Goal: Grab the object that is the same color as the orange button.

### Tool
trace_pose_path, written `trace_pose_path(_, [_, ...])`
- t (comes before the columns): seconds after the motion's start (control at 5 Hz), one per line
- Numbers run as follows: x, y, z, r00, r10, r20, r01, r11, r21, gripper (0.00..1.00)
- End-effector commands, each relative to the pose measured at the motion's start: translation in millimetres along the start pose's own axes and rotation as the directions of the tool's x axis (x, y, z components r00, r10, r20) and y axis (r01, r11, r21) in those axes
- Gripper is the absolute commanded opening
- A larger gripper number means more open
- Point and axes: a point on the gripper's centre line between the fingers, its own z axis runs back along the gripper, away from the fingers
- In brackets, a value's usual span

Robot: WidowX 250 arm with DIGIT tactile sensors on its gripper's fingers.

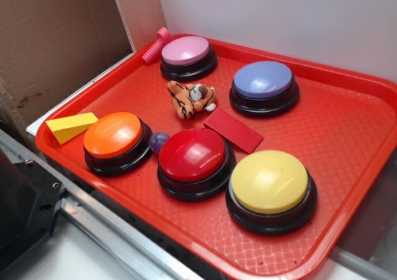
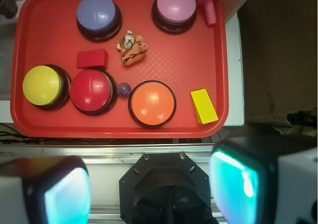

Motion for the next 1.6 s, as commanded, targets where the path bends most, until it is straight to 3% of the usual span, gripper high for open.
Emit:
trace_pose_path(0.0, [0.0, 0.0, 0.0, 1.000, 0.000, 0.000, 0.000, 1.000, 0.000, 1.00])
trace_pose_path(0.2, [22.7, -2.5, -14.3, 1.000, 0.017, -0.004, -0.017, 1.000, 0.012, 1.00])
trace_pose_path(0.6, [84.8, -7.9, -74.4, 0.994, 0.089, 0.066, -0.088, 0.996, -0.013, 1.00])
trace_pose_path(0.8, [121.7, -6.2, -113.7, 0.993, 0.019, 0.114, -0.020, 1.000, 0.009, 1.00])
trace_pose_path(1.0, [141.0, -13.2, -143.9, 0.989, -0.087, 0.122, 0.088, 0.996, 0.000, 1.00])
trace_pose_path(1.4, [149.1, -10.3, -195.2, 0.996, -0.083, 0.020, 0.083, 0.997, -0.005, 1.00])
